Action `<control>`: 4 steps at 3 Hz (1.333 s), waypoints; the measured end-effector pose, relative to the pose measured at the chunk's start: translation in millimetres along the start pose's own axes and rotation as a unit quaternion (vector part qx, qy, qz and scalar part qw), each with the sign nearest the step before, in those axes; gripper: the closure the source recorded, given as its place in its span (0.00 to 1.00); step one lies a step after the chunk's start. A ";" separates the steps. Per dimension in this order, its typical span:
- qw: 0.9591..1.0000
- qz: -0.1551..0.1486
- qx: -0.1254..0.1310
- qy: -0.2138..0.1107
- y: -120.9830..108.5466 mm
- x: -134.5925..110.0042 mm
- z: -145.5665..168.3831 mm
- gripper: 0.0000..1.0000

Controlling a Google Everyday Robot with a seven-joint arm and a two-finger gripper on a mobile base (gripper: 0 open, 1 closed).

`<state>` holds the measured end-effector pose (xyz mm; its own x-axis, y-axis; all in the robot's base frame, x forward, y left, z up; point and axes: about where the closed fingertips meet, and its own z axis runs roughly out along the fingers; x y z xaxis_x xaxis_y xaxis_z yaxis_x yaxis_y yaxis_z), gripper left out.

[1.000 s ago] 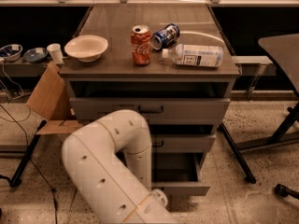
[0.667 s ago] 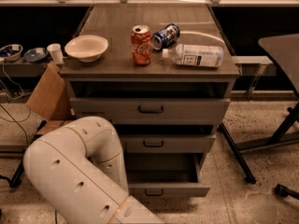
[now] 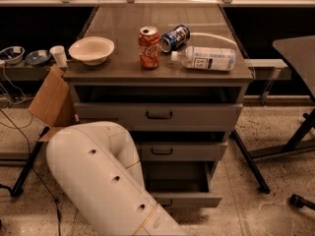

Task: Open bottom drawer

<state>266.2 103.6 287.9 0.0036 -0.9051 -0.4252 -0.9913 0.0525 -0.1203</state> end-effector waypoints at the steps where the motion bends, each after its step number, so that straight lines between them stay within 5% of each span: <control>1: 0.999 0.024 0.033 -0.008 -5.4 -4.1 -4.1 0.00; 4: 0.998 0.004 0.049 -0.041 -27.6 -16.0 9.9 0.00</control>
Offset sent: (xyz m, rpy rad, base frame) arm 0.0048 0.0008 0.0063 0.0236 -0.0391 -0.0730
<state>294.7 120.8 289.2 0.0111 -0.8671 -0.4980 -0.9740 0.1034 -0.2017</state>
